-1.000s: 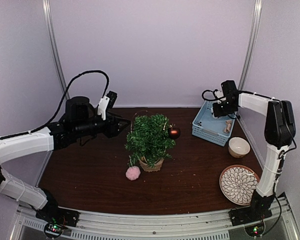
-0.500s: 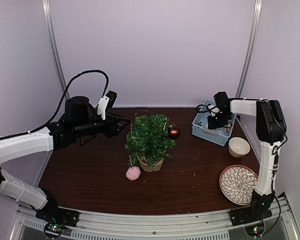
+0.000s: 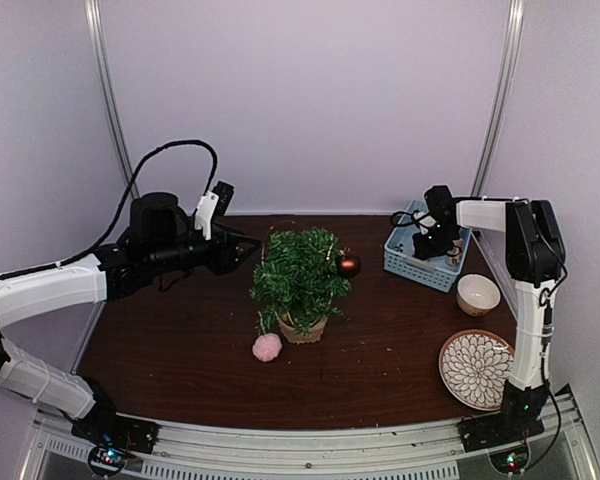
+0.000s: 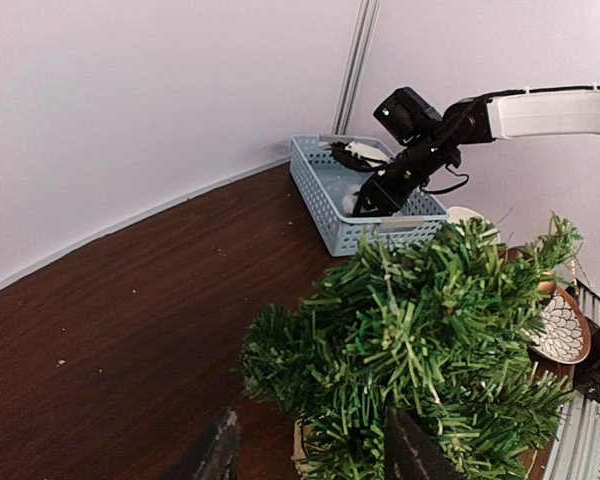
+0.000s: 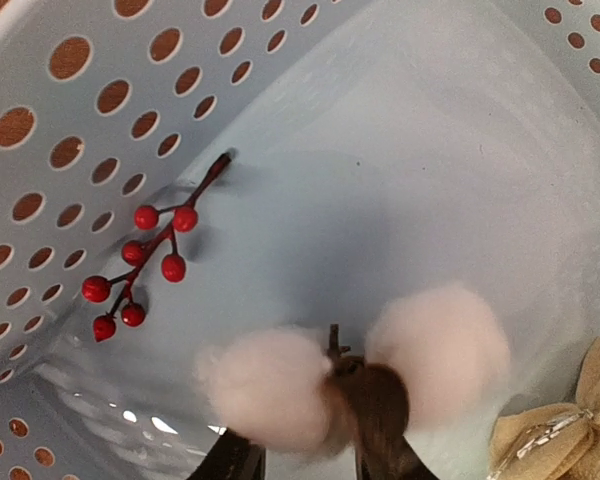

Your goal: Decorate the small christmas tree

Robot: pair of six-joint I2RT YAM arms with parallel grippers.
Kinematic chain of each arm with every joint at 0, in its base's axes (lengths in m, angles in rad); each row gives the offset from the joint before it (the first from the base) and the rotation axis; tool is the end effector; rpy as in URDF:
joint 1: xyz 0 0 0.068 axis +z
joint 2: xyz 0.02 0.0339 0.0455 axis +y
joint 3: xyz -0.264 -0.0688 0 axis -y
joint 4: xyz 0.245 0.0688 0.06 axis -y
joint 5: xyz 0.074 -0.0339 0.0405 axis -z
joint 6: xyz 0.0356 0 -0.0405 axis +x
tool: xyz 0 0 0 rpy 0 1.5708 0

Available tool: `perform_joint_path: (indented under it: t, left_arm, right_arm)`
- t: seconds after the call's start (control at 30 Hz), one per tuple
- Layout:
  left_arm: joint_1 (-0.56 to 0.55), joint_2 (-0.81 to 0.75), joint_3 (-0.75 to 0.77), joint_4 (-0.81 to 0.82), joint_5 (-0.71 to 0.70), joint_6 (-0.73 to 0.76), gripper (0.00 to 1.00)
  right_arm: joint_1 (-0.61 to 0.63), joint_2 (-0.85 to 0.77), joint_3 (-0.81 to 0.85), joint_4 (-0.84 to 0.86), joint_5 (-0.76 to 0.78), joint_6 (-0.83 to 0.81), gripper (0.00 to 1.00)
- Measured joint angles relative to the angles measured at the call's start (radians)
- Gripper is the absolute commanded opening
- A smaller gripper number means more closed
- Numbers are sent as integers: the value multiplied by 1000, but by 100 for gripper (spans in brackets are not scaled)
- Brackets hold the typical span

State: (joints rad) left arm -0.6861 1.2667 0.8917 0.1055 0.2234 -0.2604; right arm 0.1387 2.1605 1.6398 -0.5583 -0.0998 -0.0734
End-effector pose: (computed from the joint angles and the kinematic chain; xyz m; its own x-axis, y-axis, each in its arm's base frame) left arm 0.2238 -0.1934 0.3025 -0.4007 0.0036 -0.9162 0.7036 0.6418 -0.3052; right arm 0.4559 0.0672 0.1666 -0.8572 -0.1933 -0.4774 -0.2477 0.9674 0.0530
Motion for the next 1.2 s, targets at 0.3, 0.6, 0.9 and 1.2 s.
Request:
perform_joint_path:
  t: [0.3,0.6,0.9,1.2]
  left_arm:
    - [0,1,0,0,0,0,50]
    - [0,1,0,0,0,0,50]
    - [0,-26,-13,0,-18,-1,50]
    - [1,-46,-32,-2,-69,-13,50]
  right_arm:
    - [-1,15,14,-22,-10,3,0]
    - [2,-138,-55,-18,-41,21,0]
    - [113,-591,-239,30,-59,30,0]
    - [513,-980,-314,-26,-53,-26,0]
